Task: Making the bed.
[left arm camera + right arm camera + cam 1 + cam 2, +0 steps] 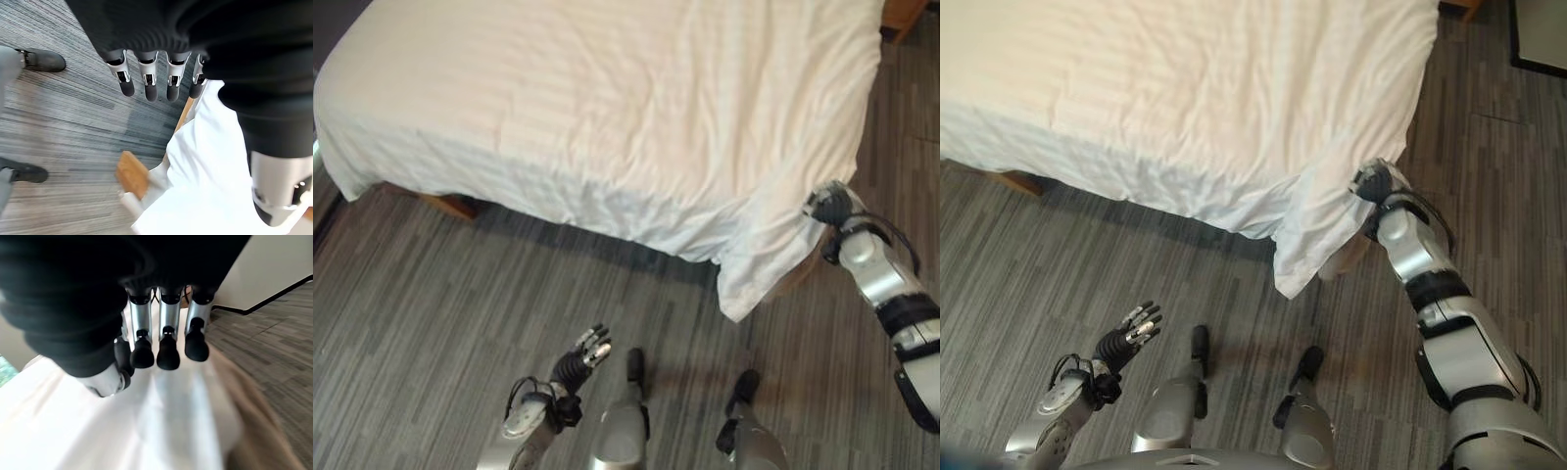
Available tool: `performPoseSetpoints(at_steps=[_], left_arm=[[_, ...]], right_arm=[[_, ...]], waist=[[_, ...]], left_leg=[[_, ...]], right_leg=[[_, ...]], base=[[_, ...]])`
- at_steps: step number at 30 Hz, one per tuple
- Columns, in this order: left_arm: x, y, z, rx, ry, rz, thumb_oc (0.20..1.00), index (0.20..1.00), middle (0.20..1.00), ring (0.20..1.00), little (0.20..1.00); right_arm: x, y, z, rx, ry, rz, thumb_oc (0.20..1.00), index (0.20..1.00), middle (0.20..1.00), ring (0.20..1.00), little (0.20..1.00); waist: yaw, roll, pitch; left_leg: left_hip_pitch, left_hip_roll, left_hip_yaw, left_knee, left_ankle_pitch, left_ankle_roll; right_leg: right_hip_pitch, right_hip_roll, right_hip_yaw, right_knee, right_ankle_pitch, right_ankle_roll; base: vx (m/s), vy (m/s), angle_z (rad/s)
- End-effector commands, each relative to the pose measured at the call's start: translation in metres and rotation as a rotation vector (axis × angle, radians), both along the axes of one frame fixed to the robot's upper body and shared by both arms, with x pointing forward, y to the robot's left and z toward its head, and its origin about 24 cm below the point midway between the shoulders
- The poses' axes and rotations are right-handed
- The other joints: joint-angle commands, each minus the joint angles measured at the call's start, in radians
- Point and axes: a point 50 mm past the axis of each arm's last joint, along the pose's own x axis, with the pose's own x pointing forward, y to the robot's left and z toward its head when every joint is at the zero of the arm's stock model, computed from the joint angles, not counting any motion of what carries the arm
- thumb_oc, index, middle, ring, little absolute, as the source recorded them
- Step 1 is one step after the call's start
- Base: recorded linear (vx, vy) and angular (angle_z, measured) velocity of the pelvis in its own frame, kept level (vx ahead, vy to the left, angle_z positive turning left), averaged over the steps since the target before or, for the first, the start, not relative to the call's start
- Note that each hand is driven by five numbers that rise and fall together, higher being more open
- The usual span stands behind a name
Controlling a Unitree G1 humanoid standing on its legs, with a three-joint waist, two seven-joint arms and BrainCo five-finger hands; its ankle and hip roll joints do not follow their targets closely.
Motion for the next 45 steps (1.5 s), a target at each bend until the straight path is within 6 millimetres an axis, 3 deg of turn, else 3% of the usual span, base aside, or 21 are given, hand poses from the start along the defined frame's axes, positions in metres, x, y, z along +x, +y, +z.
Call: performPoseSetpoints(at_steps=[1,2,4,7,9,10,11,14,17,27,35,42,43,44,45], left_arm=[[-0.009,0.000,0.002,-0.040,0.003,-0.030,1.000,1.000,1.000,1.000,1.000],[-0.012,0.001,0.000,-0.044,0.012,-0.026,1.000,1.000,1.000,1.000,1.000],[-0.013,0.001,0.000,-0.044,0.015,-0.027,1.000,1.000,1.000,1.000,1.000],[-0.016,0.001,-0.003,-0.059,0.032,-0.024,1.000,1.000,1.000,1.000,1.000],[-0.017,-0.001,-0.004,-0.067,0.036,-0.026,1.000,1.000,1.000,1.000,1.000],[-0.018,-0.001,-0.005,-0.079,0.043,-0.007,1.000,1.000,1.000,1.000,1.000],[-0.018,-0.001,-0.005,-0.078,0.043,-0.008,1.000,1.000,1.000,1.000,1.000],[-0.018,-0.002,-0.009,-0.067,0.049,0.005,1.000,1.000,1.000,1.000,1.000],[-0.017,-0.003,-0.008,-0.064,0.043,0.005,1.000,1.000,1.000,1.000,1.000],[-0.010,-0.002,-0.005,-0.032,0.013,0.003,1.000,1.000,1.000,1.000,1.000],[-0.005,0.008,0.000,0.004,-0.013,0.034,1.000,1.000,1.000,1.000,1.000],[0.004,0.010,0.007,0.009,-0.044,0.028,1.000,1.000,1.000,1.000,1.000],[0.004,0.012,0.008,0.013,-0.047,0.035,1.000,1.000,1.000,1.000,1.000],[0.005,0.012,0.008,0.017,-0.048,0.036,1.000,1.000,1.000,1.000,1.000],[0.006,0.012,0.009,0.017,-0.052,0.034,1.000,1.000,1.000,1.000,1.000]], right_arm=[[-0.005,-0.020,0.024,-0.065,-0.070,-0.029,0.200,0.200,0.200,0.200,0.200],[-0.017,-0.039,0.016,-0.062,-0.050,-0.087,0.200,0.200,0.200,0.200,0.200],[-0.024,-0.050,0.014,-0.067,-0.040,-0.120,0.200,0.200,0.200,0.200,0.200],[-0.053,-0.088,0.000,-0.066,0.013,-0.258,0.200,0.200,0.200,0.200,0.200],[-0.058,-0.094,-0.006,-0.059,0.033,-0.286,0.231,0.231,0.231,0.231,0.231],[-0.060,-0.084,-0.013,-0.011,0.023,-0.243,1.000,1.000,1.000,1.000,1.000],[-0.061,-0.084,-0.014,-0.010,0.024,-0.244,1.000,1.000,1.000,1.000,1.000],[-0.055,-0.050,-0.012,0.058,-0.070,-0.116,1.000,1.000,1.000,1.000,1.000],[-0.052,-0.039,-0.010,0.066,-0.096,-0.078,1.000,1.000,1.000,1.000,1.000],[-0.020,0.013,0.009,-0.002,-0.151,0.082,1.000,1.000,1.000,1.000,1.000],[0.005,0.031,0.036,-0.013,-0.198,0.108,1.000,1.000,1.000,1.000,1.000],[0.023,0.026,0.029,-0.003,-0.100,0.034,1.000,1.000,1.000,1.000,1.000],[0.026,0.026,0.037,-0.013,-0.109,0.034,0.944,0.944,0.944,0.944,0.944],[0.027,0.025,0.036,0.001,-0.098,0.024,0.630,0.630,0.630,0.630,0.630],[0.028,0.023,0.035,0.016,-0.091,0.007,0.200,0.200,0.200,0.200,0.200]], waist=[[-0.016,-0.032,-0.040],[-0.030,-0.031,-0.041],[-0.033,-0.030,-0.042],[-0.053,-0.022,-0.042],[-0.054,-0.019,-0.041],[-0.067,-0.010,-0.042],[-0.066,-0.011,-0.042],[-0.076,-0.003,-0.041],[-0.075,-0.001,-0.042],[-0.021,-0.011,-0.022],[0.025,-0.015,0.007],[0.060,-0.004,0.030],[0.062,-0.002,0.035],[0.065,0.000,0.038],[0.066,0.003,0.040]], left_leg=[[-0.024,0.010,0.007,0.005,-0.008,-0.028],[-0.015,0.011,0.016,0.005,-0.011,-0.026],[-0.012,0.011,0.020,0.005,-0.012,-0.027],[-0.004,0.010,0.026,0.005,-0.014,-0.026],[0.000,0.008,0.028,0.005,-0.016,-0.024],[0.006,0.008,0.039,0.005,-0.017,-0.023],[0.006,0.008,0.040,0.005,-0.017,-0.023],[0.015,0.010,0.047,0.005,-0.019,-0.019],[0.016,0.008,0.045,0.005,-0.021,-0.018],[-0.032,-0.002,-0.001,0.005,-0.007,-0.022],[-0.084,-0.010,-0.027,0.005,0.006,-0.025],[-0.141,-0.018,-0.048,0.005,0.022,-0.031],[-0.150,-0.019,-0.049,0.005,0.025,-0.032],[-0.157,-0.019,-0.050,0.005,0.027,-0.032],[-0.164,-0.019,-0.051,0.005,0.030,-0.034]], right_leg=[[0.099,-0.067,0.020,0.013,-0.069,0.071],[0.098,-0.068,0.029,0.013,-0.067,0.072],[0.098,-0.068,0.032,0.013,-0.066,0.073],[0.100,-0.072,0.036,0.013,-0.065,0.076],[0.099,-0.073,0.040,0.013,-0.063,0.076],[0.093,-0.073,0.053,0.013,-0.061,0.077],[0.093,-0.073,0.054,0.013,-0.061,0.077],[0.091,-0.075,0.062,0.013,-0.060,0.076],[0.094,-0.076,0.062,0.013,-0.060,0.076],[0.090,-0.076,0.022,0.013,-0.058,0.077],[0.069,-0.078,-0.009,0.013,-0.049,0.078],[0.035,-0.077,-0.028,0.013,-0.042,0.077],[0.028,-0.077,-0.030,0.013,-0.040,0.077],[0.022,-0.077,-0.031,0.013,-0.039,0.077],[0.016,-0.078,-0.035,0.013,-0.038,0.077]], base=[[0.00,0.000,0.00],[0.00,-0.015,-0.08],[0.00,-0.018,-0.15],[-0.01,-0.014,-0.16],[0.00,-0.002,-0.05],[0.01,-0.003,-0.09],[0.01,-0.007,-0.17],[0.00,-0.011,-0.15],[0.00,-0.006,-0.06],[-0.01,-0.019,0.09],[0.01,0.011,0.19],[-0.01,0.011,0.10],[-0.01,0.011,0.04],[0.00,0.000,0.00],[0.00,0.000,0.00]])
